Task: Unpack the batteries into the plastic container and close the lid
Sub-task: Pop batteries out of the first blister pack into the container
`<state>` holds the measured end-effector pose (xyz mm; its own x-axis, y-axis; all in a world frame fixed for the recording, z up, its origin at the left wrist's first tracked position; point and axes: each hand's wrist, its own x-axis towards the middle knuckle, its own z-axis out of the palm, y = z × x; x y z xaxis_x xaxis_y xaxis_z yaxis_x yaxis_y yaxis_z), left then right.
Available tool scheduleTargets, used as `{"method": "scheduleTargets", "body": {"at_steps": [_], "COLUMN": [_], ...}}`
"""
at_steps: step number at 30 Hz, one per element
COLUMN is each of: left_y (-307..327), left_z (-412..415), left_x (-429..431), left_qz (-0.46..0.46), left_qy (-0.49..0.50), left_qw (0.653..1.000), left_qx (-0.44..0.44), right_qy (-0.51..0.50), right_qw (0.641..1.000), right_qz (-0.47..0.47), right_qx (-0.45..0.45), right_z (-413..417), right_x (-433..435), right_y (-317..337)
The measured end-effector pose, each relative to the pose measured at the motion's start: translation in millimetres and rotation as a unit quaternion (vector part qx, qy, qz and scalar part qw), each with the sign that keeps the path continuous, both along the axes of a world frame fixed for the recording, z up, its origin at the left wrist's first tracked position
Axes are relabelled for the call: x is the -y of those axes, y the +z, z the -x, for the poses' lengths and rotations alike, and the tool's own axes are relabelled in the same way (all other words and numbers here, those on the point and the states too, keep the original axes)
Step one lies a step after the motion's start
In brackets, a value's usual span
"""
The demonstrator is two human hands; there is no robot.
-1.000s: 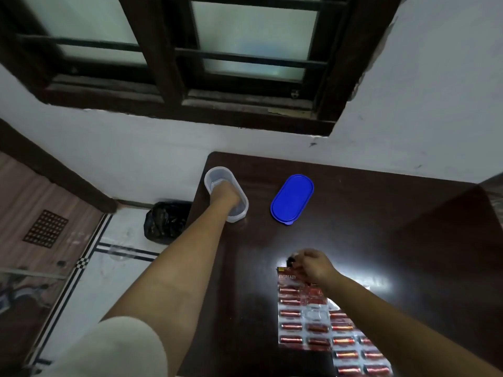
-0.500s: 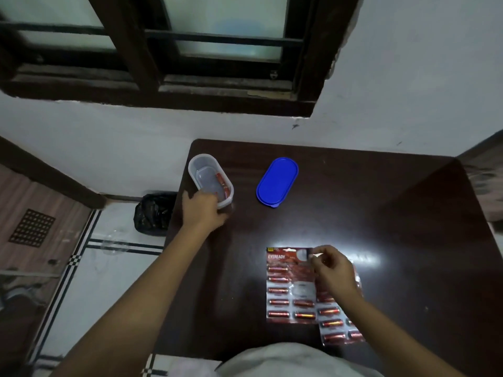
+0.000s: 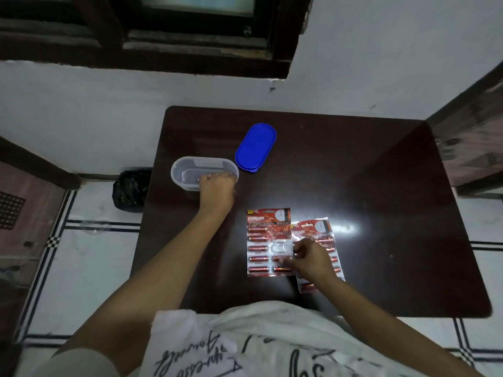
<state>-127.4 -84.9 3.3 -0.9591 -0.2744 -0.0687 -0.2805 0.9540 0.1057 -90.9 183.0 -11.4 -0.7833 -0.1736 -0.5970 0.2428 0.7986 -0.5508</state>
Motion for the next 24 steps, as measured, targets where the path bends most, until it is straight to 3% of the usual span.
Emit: {"method": "scheduleTargets", "body": {"at_steps": [3,8,10,11,13,14,16,17,20,24], "left_y": [-4.8,4.9,7.4,7.3,4.4,3.2,1.4,0.7,-3.7,-9.7], "left_z": [2.0,-23.1,-49.6,-62.6,-86.8,-96.0,-105.9,-107.5,-109.0,-114.9], "left_x": [-10.4,-30.2,-45.9,-54.7,-75.4,-86.6,-104.1,-109.6,-114.5,-113.8], "left_qz": [-0.042,-0.150,-0.214,-0.254,-0.367,-0.456,-0.593,-0.616,-0.633,-0.626], "left_qy": [0.002,-0.011,0.070,0.133,0.252,0.299,0.377,0.407,0.464,0.444], "left_qw": [0.999,0.974,0.965,0.956,0.891,0.827,0.699,0.665,0.615,0.639], "left_qx": [-0.031,-0.170,-0.134,-0.069,0.090,0.137,0.131,0.117,0.078,0.060], "right_qy": [0.010,0.014,0.011,0.010,0.016,0.020,0.025,0.028,0.034,0.029], "right_qw": [1.000,0.999,0.999,0.999,0.999,0.998,0.997,0.996,0.995,0.998], "right_qz": [-0.021,-0.028,-0.020,-0.019,-0.025,-0.033,-0.050,-0.056,-0.068,-0.051], "right_qx": [-0.004,-0.028,-0.027,-0.028,-0.036,-0.043,-0.056,-0.062,-0.068,-0.038], "right_z": [-2.3,-9.5,-12.4,-12.9,-14.1,-15.1,-16.9,-18.6,-21.9,-23.4], "right_x": [1.9,4.8,3.9,3.6,4.2,5.1,9.1,11.3,17.4,21.1], "right_y": [-0.8,-4.5,-5.5,-6.2,-6.5,-6.9,-7.4,-6.5,-2.9,-3.0]}}
